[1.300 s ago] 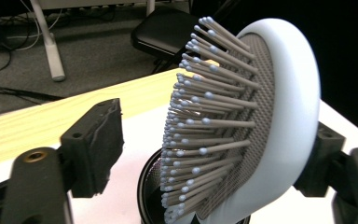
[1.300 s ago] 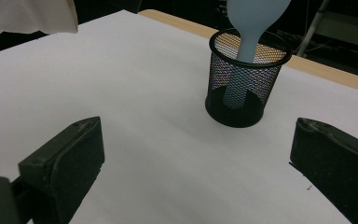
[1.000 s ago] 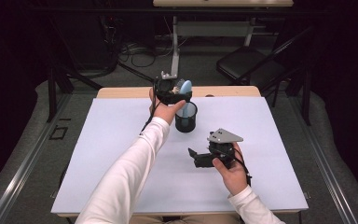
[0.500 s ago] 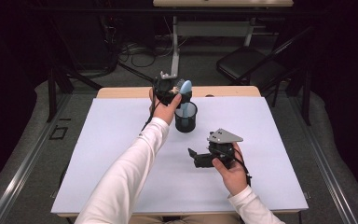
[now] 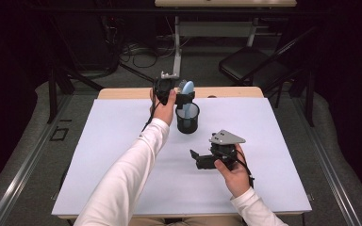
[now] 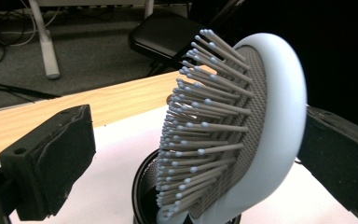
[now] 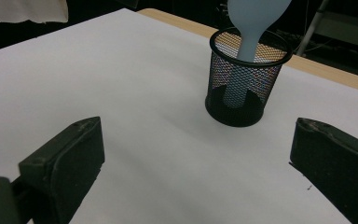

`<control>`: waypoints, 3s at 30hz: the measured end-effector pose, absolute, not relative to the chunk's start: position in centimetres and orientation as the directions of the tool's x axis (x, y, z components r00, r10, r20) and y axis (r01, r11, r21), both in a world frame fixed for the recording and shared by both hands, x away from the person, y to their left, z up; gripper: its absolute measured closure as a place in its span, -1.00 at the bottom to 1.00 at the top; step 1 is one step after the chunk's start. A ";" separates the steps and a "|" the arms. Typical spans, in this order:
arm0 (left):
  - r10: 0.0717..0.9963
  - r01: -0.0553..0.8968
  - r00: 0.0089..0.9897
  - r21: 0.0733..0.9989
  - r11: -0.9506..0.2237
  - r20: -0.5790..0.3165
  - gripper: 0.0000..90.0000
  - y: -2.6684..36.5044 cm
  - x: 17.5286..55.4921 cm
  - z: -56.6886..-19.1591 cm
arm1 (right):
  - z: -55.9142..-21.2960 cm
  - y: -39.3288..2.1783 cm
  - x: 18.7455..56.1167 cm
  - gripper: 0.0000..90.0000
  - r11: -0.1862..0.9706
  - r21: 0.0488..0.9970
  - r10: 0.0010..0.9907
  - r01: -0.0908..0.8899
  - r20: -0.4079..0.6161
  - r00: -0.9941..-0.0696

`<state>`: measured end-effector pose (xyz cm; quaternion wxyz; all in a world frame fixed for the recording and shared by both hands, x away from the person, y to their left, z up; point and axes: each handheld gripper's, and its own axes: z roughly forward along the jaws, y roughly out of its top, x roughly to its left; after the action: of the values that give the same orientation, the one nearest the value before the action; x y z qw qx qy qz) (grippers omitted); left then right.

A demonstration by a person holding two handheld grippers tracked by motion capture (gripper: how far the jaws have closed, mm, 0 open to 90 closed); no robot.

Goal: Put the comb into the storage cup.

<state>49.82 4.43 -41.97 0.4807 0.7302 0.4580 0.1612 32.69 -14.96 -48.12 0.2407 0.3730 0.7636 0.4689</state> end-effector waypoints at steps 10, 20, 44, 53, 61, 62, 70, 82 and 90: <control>0.820 0.513 0.537 0.849 -0.129 -0.200 -0.99 4.7 49.7 -41.6 | -48.1 -14.9 32.7 -0.94 0.281 0.896 0.796 0.344 -0.018 -0.605; 0.818 0.507 0.544 0.850 -0.143 -0.187 -0.99 5.0 49.5 -41.1 | -48.2 -14.9 32.7 -0.95 0.285 0.895 0.795 0.344 -0.020 -0.606; 0.789 0.488 0.592 0.852 -0.189 -0.164 -0.99 6.7 47.7 -39.4 | -48.2 -14.9 32.7 -0.94 0.285 0.894 0.796 0.346 -0.019 -0.605; 0.766 0.473 0.626 0.852 -0.224 -0.147 -0.99 8.2 46.2 -39.8 | -48.2 -14.9 32.7 -0.94 0.283 0.894 0.798 0.347 -0.019 -0.602; 0.751 0.476 0.640 0.851 -0.222 -0.162 -0.99 9.6 44.9 -40.1 | -48.2 -14.9 32.7 -0.94 0.283 0.893 0.800 0.350 -0.018 -0.599; 0.748 0.475 0.643 0.852 -0.221 -0.165 -0.99 9.8 44.8 -40.1 | -48.2 -14.9 32.7 -0.94 0.282 0.893 0.800 0.350 -0.018 -0.599; 0.729 0.477 0.654 0.857 -0.192 -0.201 -0.99 11.4 43.6 -40.6 | -48.2 -14.9 32.7 -0.94 0.283 0.893 0.800 0.349 -0.019 -0.599; 0.711 0.459 0.674 0.868 -0.188 -0.203 -0.99 13.2 41.6 -42.1 | -48.3 -14.9 32.7 -0.94 0.284 0.892 0.802 0.351 -0.020 -0.596; 0.699 0.446 0.688 0.873 -0.198 -0.194 -0.99 14.0 40.2 -43.5 | -48.3 -15.1 32.8 -0.94 0.280 0.891 0.806 0.358 -0.016 -0.591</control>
<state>40.23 14.04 -43.46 0.5106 0.7638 0.3749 0.1239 32.75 -15.08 -48.33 0.2423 0.3816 0.7624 0.4630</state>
